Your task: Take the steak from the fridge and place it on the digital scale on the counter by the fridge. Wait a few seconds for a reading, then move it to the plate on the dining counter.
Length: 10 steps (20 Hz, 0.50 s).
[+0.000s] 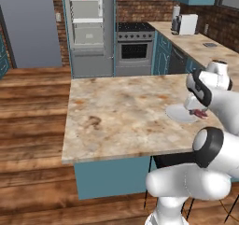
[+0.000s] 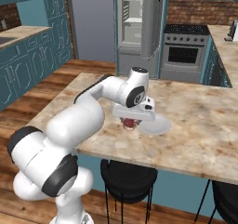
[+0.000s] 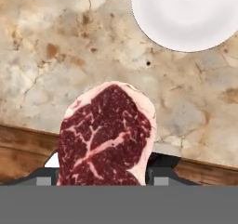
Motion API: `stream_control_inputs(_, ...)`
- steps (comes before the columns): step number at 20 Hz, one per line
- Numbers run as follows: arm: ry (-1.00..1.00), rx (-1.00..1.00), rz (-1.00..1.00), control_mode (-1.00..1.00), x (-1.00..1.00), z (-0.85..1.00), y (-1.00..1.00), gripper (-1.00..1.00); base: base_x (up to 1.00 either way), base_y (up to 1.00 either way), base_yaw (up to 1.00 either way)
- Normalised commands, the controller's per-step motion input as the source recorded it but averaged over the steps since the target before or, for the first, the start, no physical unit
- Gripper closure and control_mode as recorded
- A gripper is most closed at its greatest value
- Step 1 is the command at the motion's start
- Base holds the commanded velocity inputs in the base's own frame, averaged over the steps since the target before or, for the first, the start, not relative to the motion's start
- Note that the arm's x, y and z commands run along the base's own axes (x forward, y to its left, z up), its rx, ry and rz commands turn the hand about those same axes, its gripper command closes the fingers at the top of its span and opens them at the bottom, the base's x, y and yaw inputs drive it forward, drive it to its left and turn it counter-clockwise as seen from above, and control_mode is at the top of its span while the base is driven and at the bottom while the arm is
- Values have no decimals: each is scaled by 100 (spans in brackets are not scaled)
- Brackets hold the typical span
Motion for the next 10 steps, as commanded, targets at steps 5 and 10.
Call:
stream_control_inputs(5, -3, -5, 6, -100, 77, -50, -6, 100, 0, 0, 0)
stream_control_inputs(10, -6, -8, 0, -100, 54, -22, -31, 100, 0, 0, 0)
